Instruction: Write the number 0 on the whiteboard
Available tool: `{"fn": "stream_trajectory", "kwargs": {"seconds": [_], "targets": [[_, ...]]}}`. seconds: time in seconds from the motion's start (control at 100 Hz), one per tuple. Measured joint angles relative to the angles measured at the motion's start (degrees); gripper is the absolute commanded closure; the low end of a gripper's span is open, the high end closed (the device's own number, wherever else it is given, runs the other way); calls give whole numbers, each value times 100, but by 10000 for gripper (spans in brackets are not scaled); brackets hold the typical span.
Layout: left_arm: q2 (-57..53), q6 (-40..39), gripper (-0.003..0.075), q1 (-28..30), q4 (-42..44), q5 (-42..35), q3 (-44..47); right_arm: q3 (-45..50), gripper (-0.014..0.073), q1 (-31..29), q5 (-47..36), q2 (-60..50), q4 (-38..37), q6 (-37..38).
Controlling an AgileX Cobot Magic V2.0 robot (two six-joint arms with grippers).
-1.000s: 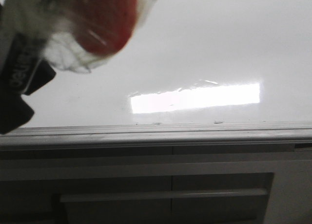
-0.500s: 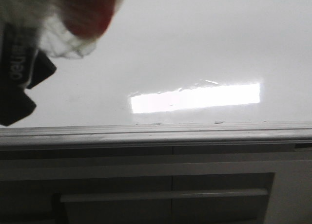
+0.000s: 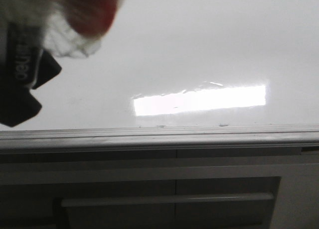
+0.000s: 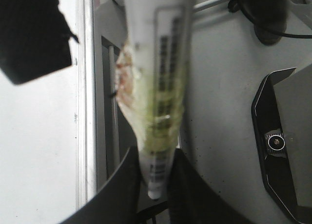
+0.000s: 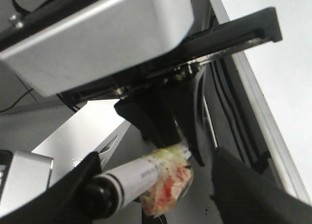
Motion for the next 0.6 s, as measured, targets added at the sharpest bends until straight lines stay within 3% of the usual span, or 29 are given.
{"fn": "stream_trajectory", "kwargs": {"seconds": [0.37,0.46,0.6], "targets": [[24,-79,740,0,0,-5,0,0,194,171,-71,265,32,0],[24,-102,740,0,-12,-5,0,0,262,171,-106,370,32,0],[36,-165,740,0,-115,101,0,-12,435,171,-127,457,1,-14]]}}
